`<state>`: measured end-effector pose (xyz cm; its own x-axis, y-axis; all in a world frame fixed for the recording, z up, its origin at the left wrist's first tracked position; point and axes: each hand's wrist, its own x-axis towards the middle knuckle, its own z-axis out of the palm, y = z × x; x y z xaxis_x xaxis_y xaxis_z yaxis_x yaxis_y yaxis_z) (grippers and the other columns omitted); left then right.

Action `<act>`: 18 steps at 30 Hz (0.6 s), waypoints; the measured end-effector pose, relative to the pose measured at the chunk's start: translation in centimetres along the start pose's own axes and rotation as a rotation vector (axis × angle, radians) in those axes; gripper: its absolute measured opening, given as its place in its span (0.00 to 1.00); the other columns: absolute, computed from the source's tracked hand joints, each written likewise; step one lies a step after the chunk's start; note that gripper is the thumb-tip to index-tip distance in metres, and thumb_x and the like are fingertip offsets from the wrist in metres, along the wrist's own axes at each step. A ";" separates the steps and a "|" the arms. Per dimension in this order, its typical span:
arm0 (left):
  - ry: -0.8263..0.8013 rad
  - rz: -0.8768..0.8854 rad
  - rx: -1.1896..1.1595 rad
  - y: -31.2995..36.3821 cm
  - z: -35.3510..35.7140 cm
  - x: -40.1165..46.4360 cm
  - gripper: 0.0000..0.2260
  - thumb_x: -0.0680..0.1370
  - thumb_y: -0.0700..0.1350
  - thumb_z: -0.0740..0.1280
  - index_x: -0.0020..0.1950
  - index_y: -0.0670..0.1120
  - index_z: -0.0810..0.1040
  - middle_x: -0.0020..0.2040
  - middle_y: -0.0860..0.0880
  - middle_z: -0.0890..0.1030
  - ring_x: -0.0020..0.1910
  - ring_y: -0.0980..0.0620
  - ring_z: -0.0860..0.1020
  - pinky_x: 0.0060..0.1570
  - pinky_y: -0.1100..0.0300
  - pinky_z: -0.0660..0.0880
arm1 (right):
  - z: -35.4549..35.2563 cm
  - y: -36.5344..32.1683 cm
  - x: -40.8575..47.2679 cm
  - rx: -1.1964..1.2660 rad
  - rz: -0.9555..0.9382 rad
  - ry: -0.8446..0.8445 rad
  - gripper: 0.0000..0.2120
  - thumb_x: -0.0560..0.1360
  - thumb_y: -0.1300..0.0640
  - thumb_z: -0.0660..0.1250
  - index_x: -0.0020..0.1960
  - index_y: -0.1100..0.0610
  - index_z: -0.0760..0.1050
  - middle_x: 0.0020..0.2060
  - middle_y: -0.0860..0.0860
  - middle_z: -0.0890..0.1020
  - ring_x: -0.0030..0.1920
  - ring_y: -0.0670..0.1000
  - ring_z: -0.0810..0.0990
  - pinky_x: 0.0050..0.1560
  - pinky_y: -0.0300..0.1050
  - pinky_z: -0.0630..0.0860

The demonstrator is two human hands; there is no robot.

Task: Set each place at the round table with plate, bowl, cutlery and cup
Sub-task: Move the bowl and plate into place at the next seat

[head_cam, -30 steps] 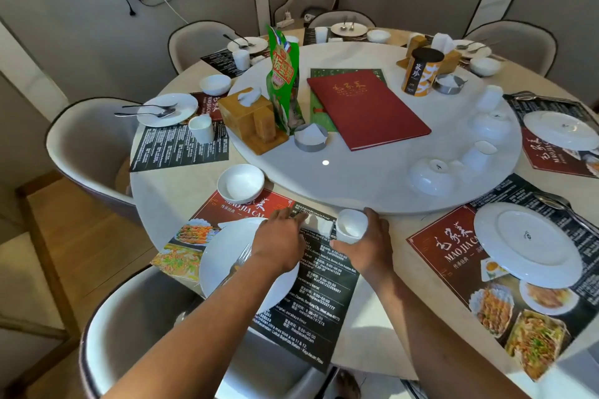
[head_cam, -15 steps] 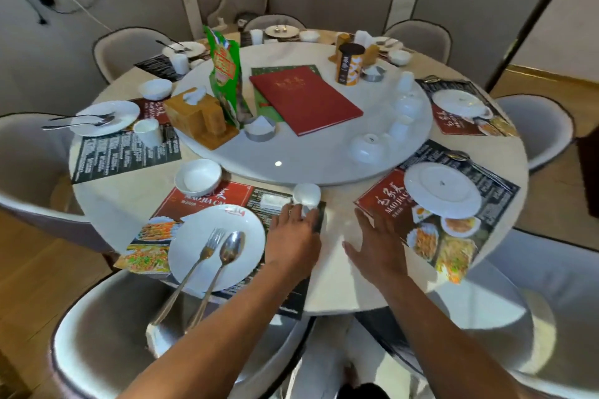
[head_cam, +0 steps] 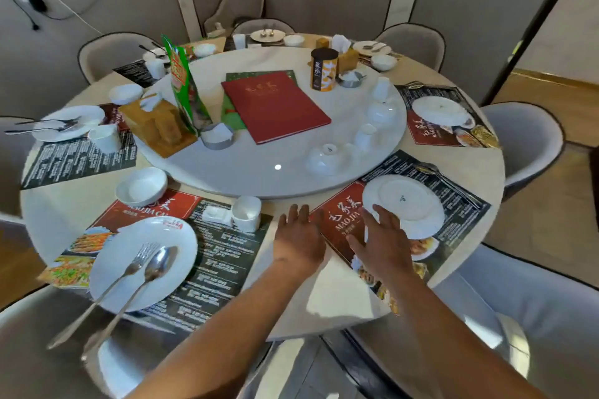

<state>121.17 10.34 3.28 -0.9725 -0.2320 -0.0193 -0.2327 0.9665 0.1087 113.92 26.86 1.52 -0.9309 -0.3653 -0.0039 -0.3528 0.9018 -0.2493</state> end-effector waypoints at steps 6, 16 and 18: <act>0.005 -0.062 -0.003 3.0 0.4 3.0 0.26 0.81 0.54 0.60 0.78 0.50 0.61 0.74 0.43 0.68 0.75 0.40 0.62 0.72 0.45 0.63 | -1.6 4.3 3.5 0.024 -0.062 -0.093 0.34 0.78 0.37 0.62 0.80 0.48 0.58 0.79 0.51 0.58 0.78 0.57 0.53 0.74 0.56 0.62; -0.024 0.002 0.134 1.9 0.4 12.4 0.38 0.81 0.59 0.65 0.82 0.48 0.47 0.81 0.42 0.53 0.81 0.40 0.50 0.78 0.44 0.53 | -0.9 5.0 11.1 -0.024 -0.122 -0.125 0.28 0.82 0.43 0.57 0.80 0.48 0.57 0.79 0.51 0.58 0.78 0.55 0.55 0.72 0.55 0.64; -0.025 0.031 0.142 1.3 0.5 14.6 0.39 0.81 0.60 0.63 0.82 0.46 0.45 0.82 0.41 0.50 0.81 0.40 0.48 0.78 0.44 0.51 | -0.9 4.9 12.9 -0.035 -0.132 -0.119 0.27 0.83 0.46 0.57 0.80 0.49 0.57 0.79 0.51 0.59 0.78 0.55 0.55 0.72 0.55 0.64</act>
<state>106.61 8.30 2.68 -0.9787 -0.2005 -0.0435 -0.1992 0.9794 -0.0325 100.12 26.74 1.16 -0.8591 -0.5041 -0.0884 -0.4764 0.8508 -0.2218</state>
